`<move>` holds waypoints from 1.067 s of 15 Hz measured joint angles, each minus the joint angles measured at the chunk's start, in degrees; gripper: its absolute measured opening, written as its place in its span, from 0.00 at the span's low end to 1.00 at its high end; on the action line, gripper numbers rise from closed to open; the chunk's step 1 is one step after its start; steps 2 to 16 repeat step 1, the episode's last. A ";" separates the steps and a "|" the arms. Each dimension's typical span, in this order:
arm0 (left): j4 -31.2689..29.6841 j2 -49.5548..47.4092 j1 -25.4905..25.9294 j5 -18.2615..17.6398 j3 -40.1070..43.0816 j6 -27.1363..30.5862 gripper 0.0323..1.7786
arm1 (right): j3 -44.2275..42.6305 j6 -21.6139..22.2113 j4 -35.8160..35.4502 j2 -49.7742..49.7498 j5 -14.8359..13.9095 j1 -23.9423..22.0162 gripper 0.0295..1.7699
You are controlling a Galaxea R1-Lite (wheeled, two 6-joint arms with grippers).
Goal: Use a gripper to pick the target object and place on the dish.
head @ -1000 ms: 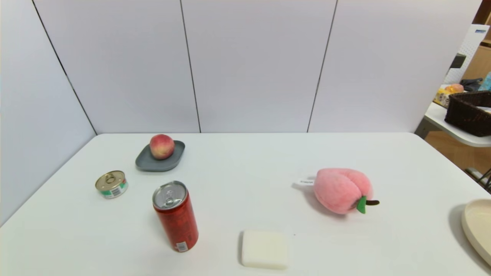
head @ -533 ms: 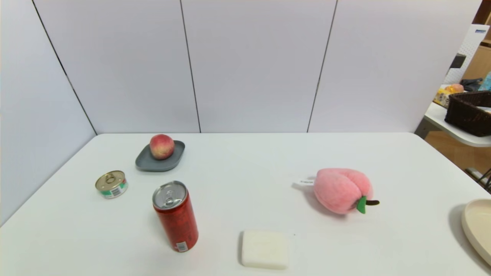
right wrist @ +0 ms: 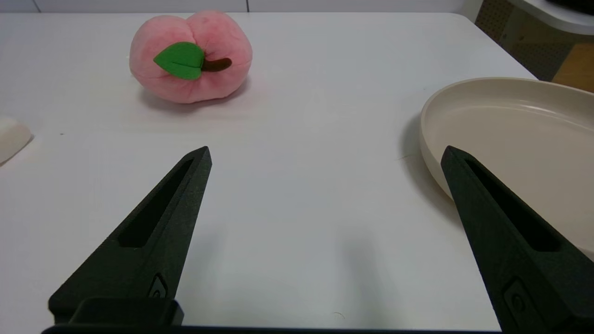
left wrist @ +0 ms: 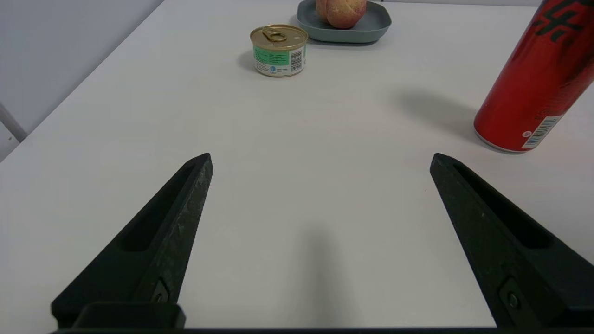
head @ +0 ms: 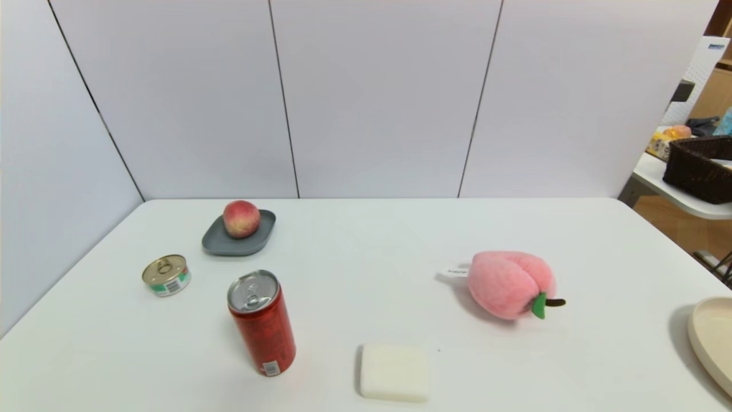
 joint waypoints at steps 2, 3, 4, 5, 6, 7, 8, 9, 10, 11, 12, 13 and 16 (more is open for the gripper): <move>0.00 0.00 0.00 0.02 0.00 0.02 0.95 | -0.05 0.38 0.01 0.00 -0.30 0.00 0.97; 0.00 0.00 0.00 0.02 0.00 0.02 0.95 | -0.05 0.38 0.01 0.00 -0.30 0.00 0.97; 0.00 0.00 0.00 0.02 0.00 0.02 0.95 | -0.05 0.38 0.01 0.00 -0.30 0.00 0.97; 0.00 0.00 0.00 0.02 0.00 0.02 0.95 | -0.05 0.38 0.01 0.00 -0.30 0.00 0.97; 0.00 0.00 0.00 0.02 0.00 0.02 0.95 | -0.05 0.38 0.01 0.00 -0.30 0.00 0.97; 0.00 0.00 0.00 0.02 0.00 0.02 0.95 | -0.05 0.38 0.01 0.00 -0.30 0.00 0.97; 0.00 0.00 0.00 0.02 0.00 0.02 0.95 | -0.05 0.38 0.01 0.00 -0.30 0.00 0.97; 0.00 0.00 0.00 0.02 0.00 0.02 0.95 | -0.05 0.38 0.01 0.00 -0.30 0.00 0.97; 0.00 0.00 0.00 0.02 0.00 0.02 0.95 | -0.05 0.38 0.01 0.00 -0.30 0.00 0.97; 0.00 0.00 0.00 0.02 0.00 0.02 0.95 | -0.05 0.38 0.01 0.00 -0.30 0.00 0.97; 0.00 0.00 0.00 0.02 0.00 0.02 0.95 | -0.05 0.38 0.01 0.00 -0.30 0.00 0.97; 0.00 0.00 0.00 0.02 0.00 0.02 0.95 | -0.05 0.38 0.01 0.00 -0.30 0.00 0.97; 0.00 0.00 0.00 0.02 0.00 0.02 0.95 | -0.05 0.38 0.01 0.00 -0.30 0.00 0.97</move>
